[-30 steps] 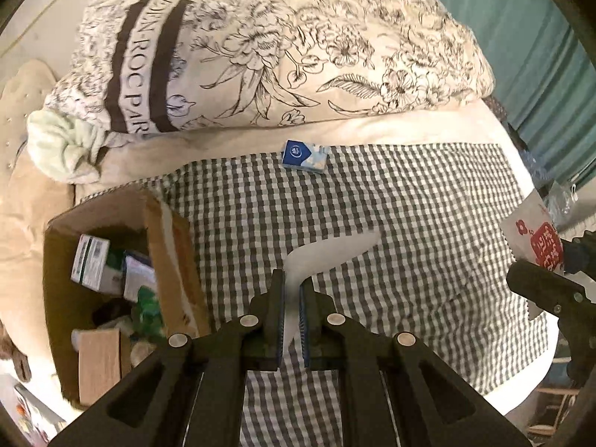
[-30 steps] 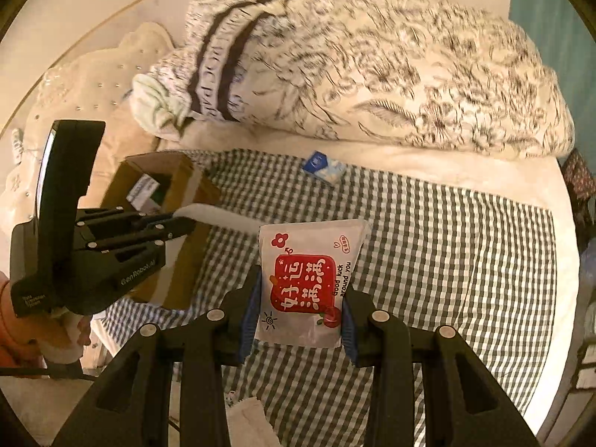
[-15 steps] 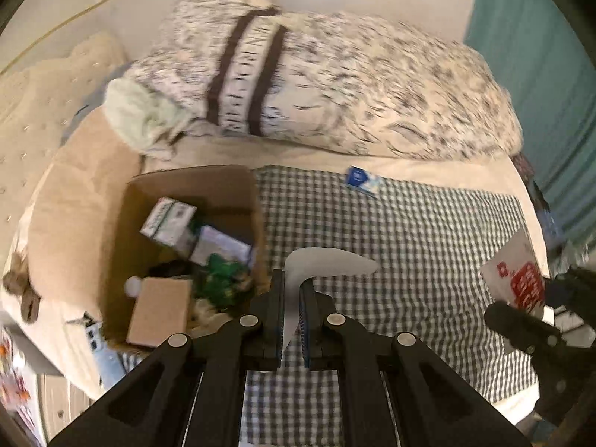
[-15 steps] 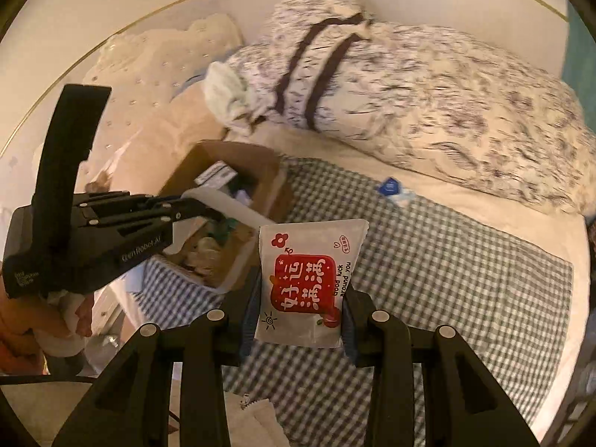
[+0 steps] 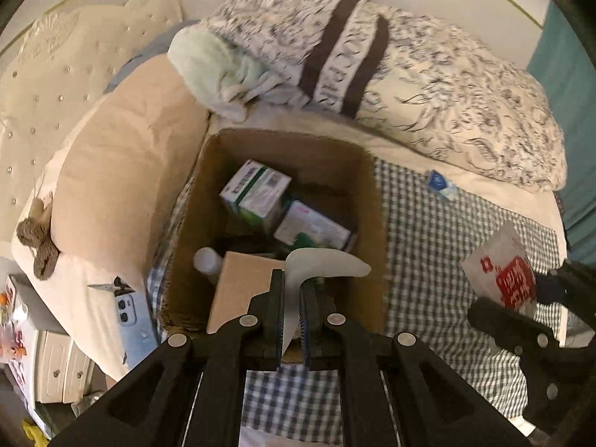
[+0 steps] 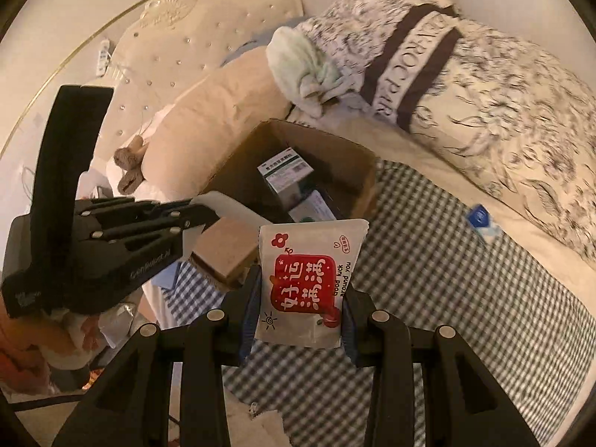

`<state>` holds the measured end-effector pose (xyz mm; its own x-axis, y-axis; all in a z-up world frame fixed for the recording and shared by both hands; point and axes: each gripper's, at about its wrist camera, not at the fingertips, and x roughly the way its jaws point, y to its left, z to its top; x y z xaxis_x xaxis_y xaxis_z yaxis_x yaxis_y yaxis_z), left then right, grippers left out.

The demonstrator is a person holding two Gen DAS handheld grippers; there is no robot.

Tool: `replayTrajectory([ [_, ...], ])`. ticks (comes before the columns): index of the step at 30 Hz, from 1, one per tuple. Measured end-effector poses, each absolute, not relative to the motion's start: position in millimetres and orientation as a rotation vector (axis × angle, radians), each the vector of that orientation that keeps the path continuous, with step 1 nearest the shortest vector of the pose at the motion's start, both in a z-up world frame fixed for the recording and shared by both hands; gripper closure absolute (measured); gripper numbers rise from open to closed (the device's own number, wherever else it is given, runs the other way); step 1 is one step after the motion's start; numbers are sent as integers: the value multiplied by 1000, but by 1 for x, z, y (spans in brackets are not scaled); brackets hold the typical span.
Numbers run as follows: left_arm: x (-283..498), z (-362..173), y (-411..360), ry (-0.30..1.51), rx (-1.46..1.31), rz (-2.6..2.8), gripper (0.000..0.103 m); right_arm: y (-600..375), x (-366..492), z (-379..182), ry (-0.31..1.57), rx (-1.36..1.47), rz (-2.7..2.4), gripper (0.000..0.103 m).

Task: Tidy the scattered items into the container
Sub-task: 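Carry the strip and sachet into the box and open both grippers, then move both grippers back over the cloth toward the blue tissue pack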

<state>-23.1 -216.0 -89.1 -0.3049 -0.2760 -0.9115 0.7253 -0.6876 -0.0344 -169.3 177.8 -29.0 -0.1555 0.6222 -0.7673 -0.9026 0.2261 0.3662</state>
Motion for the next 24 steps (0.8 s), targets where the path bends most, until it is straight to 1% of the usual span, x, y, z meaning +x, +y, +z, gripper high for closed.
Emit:
replayTrajectory([
  [3, -19, -104, -235, 626, 1321, -2003, 96, 208, -174, -39, 1090, -372, 1397, 66],
  [4, -18, -109, -240, 606, 1347, -2028, 95, 218, -175, -43, 1101, -381, 1403, 66],
  [5, -18, -112, -245, 597, 1360, -2038, 93, 227, -176, -46, 1109, -390, 1407, 63],
  [6, -17, -114, -249, 596, 1358, -2033, 88, 235, -177, -47, 1111, -401, 1402, 63],
  [7, -18, -117, -253, 590, 1359, -2025, 75, 243, -176, -49, 1108, -412, 1385, 55],
  [8, -19, -120, -256, 581, 1372, -2014, 65, 250, -175, -50, 1106, -422, 1365, 43],
  [9, -21, -124, -258, 567, 1394, -1993, 42, 255, -174, -52, 1112, -407, 1314, 39],
  [10, -22, -128, -260, 550, 1407, -1975, 29, 259, -171, -53, 1120, -394, 1293, 39],
  [12, -23, -130, -263, 537, 1403, -1976, 27, 264, -165, -55, 1123, -386, 1279, 39],
  [14, -27, -132, -263, 521, 1423, -1986, 23, 264, -160, -57, 1130, -382, 1260, 39],
  [22, -46, -131, -241, 474, 1483, -2019, 22, 228, -134, -61, 1167, -306, 1168, 39],
  [24, -51, -127, -233, 454, 1487, -2030, 20, 215, -128, -59, 1163, -292, 1142, 39],
])
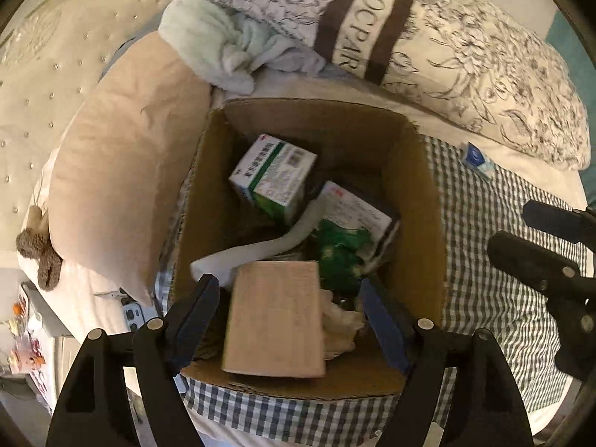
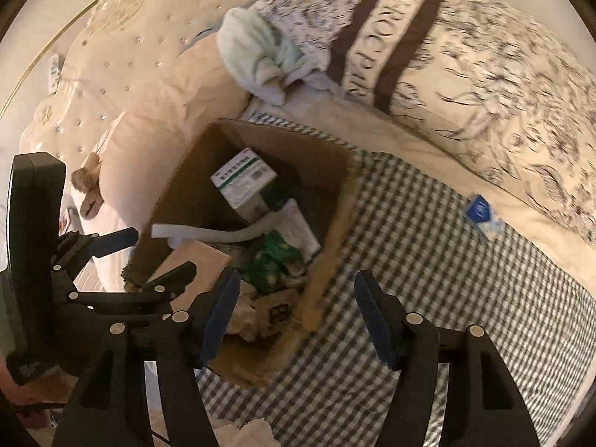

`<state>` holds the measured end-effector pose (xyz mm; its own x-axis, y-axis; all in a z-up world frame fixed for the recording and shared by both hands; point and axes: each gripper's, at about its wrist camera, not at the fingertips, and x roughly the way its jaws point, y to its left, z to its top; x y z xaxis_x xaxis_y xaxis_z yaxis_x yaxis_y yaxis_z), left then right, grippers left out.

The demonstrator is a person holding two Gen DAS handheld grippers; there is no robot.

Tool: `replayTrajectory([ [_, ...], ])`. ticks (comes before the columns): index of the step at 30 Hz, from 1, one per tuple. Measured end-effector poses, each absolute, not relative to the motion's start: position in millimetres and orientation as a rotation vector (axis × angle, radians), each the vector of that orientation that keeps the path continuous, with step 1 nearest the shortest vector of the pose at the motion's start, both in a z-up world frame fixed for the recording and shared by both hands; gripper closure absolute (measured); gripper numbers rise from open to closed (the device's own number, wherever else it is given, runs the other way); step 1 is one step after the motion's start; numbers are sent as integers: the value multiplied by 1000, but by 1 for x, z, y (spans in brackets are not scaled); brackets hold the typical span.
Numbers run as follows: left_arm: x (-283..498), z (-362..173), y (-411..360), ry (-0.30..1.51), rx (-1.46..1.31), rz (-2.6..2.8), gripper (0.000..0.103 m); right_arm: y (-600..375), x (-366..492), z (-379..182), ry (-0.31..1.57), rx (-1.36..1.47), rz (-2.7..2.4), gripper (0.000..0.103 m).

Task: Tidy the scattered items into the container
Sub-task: 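Move both grippers back over the cloth toward the blue tissue pack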

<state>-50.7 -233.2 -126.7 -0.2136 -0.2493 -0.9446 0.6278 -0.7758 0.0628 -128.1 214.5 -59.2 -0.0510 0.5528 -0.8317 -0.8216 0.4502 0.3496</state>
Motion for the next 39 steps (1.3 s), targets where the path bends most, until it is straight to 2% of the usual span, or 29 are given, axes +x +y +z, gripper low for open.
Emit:
replayTrajectory([
  [3, -59, -119, -220, 438, 1486, -2046, 10, 190, -119, -58, 1156, -270, 1099, 39],
  [5, -65, -113, -209, 427, 1484, -2066, 9, 170, -113, -56, 1148, -250, 1067, 38],
  [7, -71, -108, -194, 407, 1483, -2088, 8, 151, -107, -54, 1140, -229, 1034, 33],
  [10, -80, -102, -170, 380, 1488, -2118, 7, 116, -99, -50, 1125, -188, 984, 30],
  [19, -103, -92, -98, 309, 1504, -2189, 5, 33, -84, -48, 1088, -151, 893, 28],
  [26, -124, -94, -62, 333, 1513, -2193, 5, -11, -71, -54, 1070, -141, 873, 28],
  [39, -171, -117, -45, 399, 1542, -2139, 5, -24, -25, -87, 1113, -136, 878, 28],
])
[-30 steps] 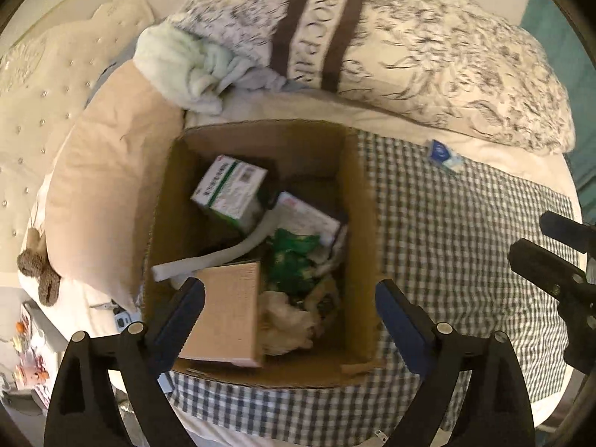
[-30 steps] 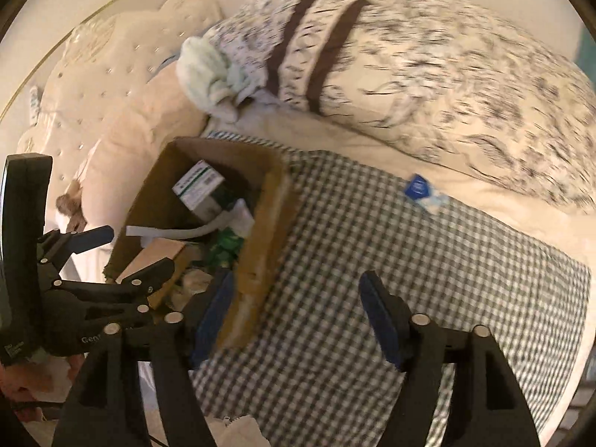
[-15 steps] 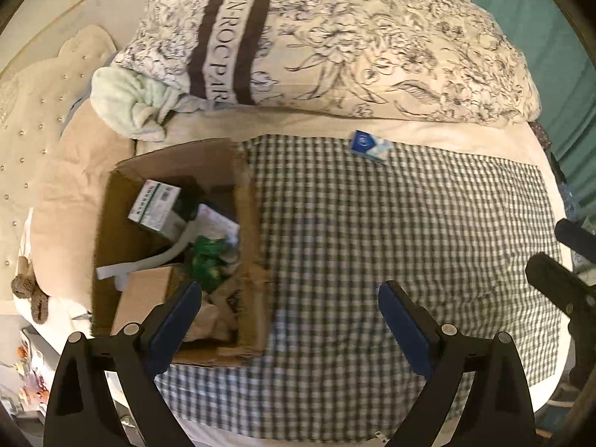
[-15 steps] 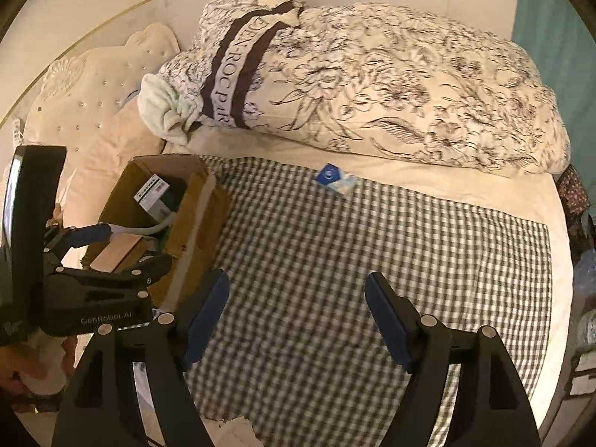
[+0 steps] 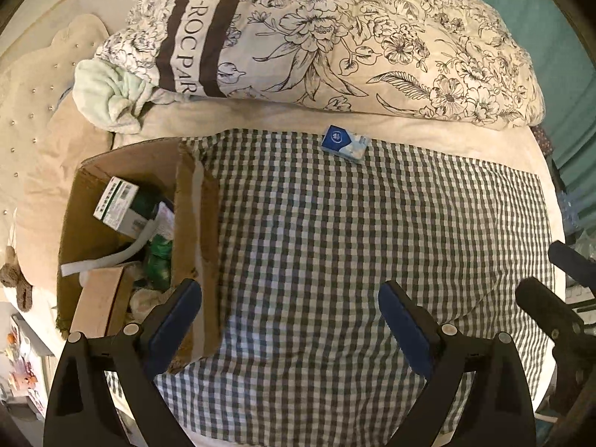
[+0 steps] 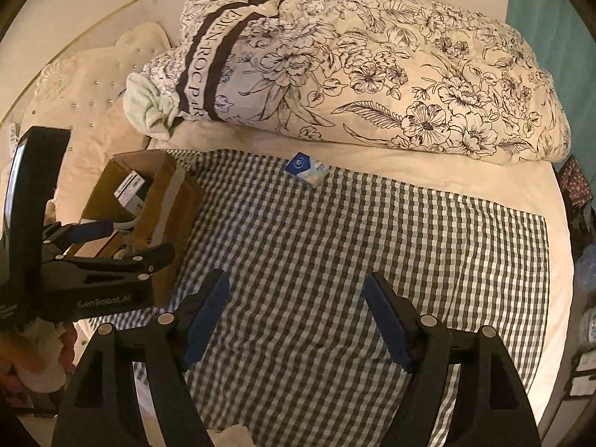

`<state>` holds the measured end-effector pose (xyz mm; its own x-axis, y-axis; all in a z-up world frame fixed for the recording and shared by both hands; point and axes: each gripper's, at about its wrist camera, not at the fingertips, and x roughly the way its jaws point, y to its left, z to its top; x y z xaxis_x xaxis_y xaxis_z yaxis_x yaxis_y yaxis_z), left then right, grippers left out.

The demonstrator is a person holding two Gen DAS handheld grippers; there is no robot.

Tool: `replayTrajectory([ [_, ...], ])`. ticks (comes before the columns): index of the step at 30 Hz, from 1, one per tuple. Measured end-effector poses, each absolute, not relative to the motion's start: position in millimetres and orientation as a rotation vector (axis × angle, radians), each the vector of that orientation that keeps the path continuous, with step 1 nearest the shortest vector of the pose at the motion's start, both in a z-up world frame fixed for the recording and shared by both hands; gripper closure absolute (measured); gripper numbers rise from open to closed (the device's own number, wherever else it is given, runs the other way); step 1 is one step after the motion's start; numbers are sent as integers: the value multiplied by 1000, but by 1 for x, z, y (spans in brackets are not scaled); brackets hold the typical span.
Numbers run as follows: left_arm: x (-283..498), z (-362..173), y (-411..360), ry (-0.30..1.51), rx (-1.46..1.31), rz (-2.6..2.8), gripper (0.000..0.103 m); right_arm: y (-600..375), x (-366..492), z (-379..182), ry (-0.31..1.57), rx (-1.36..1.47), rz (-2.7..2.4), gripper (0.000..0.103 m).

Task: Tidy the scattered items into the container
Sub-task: 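Move both grippers back over the cloth toward the blue tissue pack, then grasp the blue Vinda tissue pack with the right gripper and lift it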

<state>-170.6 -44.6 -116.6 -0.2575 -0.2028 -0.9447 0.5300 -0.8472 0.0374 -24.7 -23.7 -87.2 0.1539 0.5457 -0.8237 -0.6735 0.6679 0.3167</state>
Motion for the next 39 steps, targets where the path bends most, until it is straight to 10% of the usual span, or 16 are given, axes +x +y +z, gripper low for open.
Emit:
replayTrajectory([
  [39, -312, -299, -176, 575, 1701, -1826, 5, 171, 129, -263, 1247, -341, 1077, 28],
])
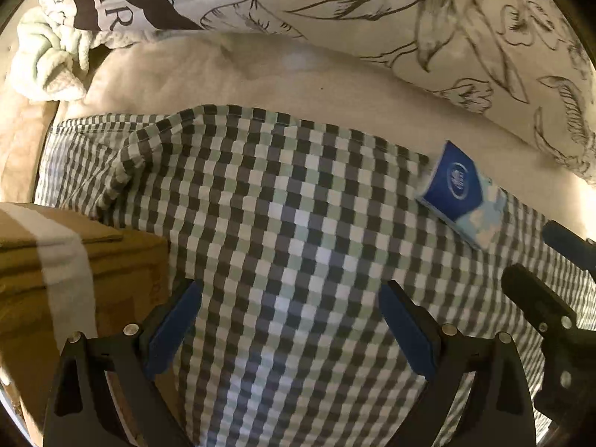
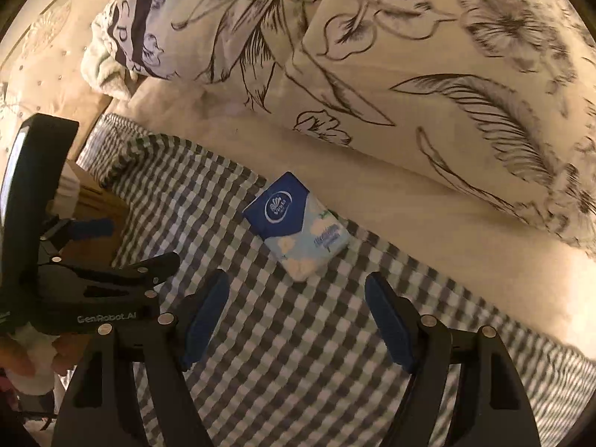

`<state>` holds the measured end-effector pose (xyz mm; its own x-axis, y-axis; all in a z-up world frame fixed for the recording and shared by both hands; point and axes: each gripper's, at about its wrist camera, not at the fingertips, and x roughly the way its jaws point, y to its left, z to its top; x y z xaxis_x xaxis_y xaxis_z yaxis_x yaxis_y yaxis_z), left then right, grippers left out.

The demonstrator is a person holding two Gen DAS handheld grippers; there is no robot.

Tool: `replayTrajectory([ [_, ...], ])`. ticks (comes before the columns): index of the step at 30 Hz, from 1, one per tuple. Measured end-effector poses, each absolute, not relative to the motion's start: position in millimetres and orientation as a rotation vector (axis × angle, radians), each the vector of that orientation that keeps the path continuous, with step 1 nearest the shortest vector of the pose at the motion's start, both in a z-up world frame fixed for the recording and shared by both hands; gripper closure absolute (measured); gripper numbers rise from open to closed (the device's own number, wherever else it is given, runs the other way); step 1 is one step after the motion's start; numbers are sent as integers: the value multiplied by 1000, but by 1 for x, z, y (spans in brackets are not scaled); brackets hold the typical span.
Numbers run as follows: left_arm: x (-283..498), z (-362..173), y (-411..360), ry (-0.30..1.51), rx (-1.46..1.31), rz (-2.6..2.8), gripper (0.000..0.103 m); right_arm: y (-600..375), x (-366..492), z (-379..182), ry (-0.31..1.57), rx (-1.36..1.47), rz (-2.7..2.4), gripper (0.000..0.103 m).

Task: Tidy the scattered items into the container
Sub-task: 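Grasp the blue Vinda tissue pack with the right gripper and lift it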

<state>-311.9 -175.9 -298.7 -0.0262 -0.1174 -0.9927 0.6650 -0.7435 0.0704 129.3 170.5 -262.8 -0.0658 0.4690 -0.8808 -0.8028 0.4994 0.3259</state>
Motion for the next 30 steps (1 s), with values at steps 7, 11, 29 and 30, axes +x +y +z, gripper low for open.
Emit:
replayTrajectory([
  [7, -309, -315, -189, 606, 1711, -1785, 5, 202, 137, -292, 1247, -438, 1091, 28],
  [11, -311, -320, -190, 602, 1729, -1789, 5, 212, 139, -303, 1258, -461, 1088, 28],
  [29, -301, -262, -171, 581, 1679, -1881, 5, 134, 126, -216, 1211, -320, 967, 35],
  [30, -299, -253, -168, 574, 1669, -1895, 5, 128, 123, -206, 1205, -312, 956, 35],
])
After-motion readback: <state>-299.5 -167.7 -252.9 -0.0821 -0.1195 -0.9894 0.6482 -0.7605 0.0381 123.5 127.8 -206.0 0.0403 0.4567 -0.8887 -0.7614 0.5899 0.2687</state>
